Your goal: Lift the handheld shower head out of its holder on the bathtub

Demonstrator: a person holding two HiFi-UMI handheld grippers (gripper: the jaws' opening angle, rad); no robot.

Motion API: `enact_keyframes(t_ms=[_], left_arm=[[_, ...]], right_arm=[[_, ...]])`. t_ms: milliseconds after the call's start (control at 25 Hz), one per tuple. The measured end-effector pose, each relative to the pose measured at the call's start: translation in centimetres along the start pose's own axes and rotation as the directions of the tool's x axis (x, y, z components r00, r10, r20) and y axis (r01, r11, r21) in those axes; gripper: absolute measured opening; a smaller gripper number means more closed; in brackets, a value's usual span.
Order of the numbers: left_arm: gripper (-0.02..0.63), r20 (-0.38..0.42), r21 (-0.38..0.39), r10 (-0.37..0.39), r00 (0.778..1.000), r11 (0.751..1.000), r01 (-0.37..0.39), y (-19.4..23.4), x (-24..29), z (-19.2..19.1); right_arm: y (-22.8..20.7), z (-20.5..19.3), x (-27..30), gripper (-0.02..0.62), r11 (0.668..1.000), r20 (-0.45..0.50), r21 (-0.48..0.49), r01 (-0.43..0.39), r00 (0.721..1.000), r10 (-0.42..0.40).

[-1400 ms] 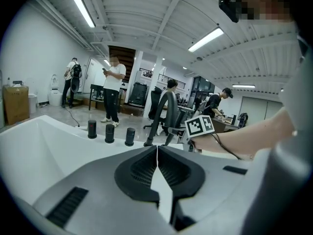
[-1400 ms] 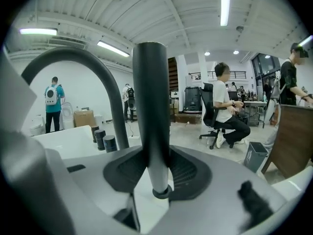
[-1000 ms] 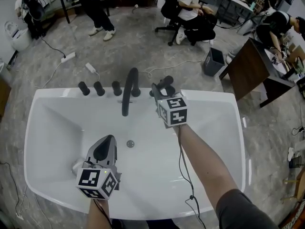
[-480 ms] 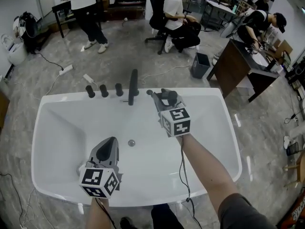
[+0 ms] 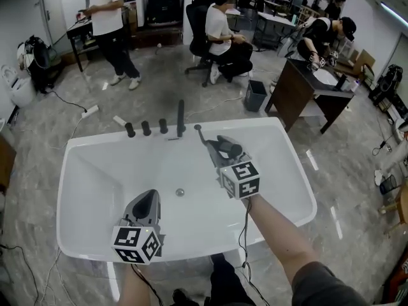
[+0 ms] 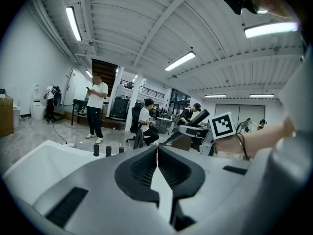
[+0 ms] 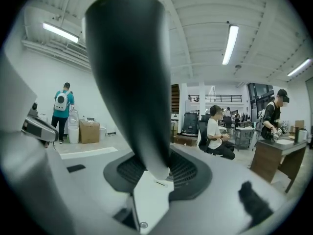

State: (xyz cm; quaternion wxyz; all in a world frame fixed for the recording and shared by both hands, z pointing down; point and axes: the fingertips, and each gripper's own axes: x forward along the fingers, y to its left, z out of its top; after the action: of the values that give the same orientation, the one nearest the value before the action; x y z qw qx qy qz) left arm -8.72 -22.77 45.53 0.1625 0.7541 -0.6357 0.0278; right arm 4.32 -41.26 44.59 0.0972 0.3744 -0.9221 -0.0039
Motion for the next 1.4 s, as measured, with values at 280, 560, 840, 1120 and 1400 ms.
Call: enact_keyframes(t_ms=[280,560,840,1120,1400], left_arm=[[0.015,0.011,-0.017,-0.064,0.998,0.998,0.065,-2.2,-7.4,0.3],[0.015,0.013,-0.004,-0.153,0.988,0.988,0.153,-3.4,-14.8,0.0],[0.015,-0.005,0.015,-0.193,0.981,0.981,0.193,-3.1,-19.1,-0.4],[0.015,-0.036,0.016,-0.211,0.977,0.977,0.211,-6.8,-22.1,-2.3],[0.015,-0.03,0.024,-0.206,0.978,0.978,0.207,-11.0,-25.4,-3.3]], right_arm=[[5.3,2.9,-7.9,0.143,0.999,0.027,0.007,0.051,0.998,-0.051],[11.1,4.1,-16.2,0.143,0.993,0.04,0.022,0.119,0.992,-0.12],[19.7,4.3,-21.6,0.143,0.997,0.046,-0.021,0.075,0.996,-0.074],[24.2,3.3,-26.7,0.143,0.999,0.033,-0.037,0.017,0.999,-0.016],[25.8,2.5,-32.5,0.143,0.999,0.032,-0.044,-0.02,0.999,0.022]])
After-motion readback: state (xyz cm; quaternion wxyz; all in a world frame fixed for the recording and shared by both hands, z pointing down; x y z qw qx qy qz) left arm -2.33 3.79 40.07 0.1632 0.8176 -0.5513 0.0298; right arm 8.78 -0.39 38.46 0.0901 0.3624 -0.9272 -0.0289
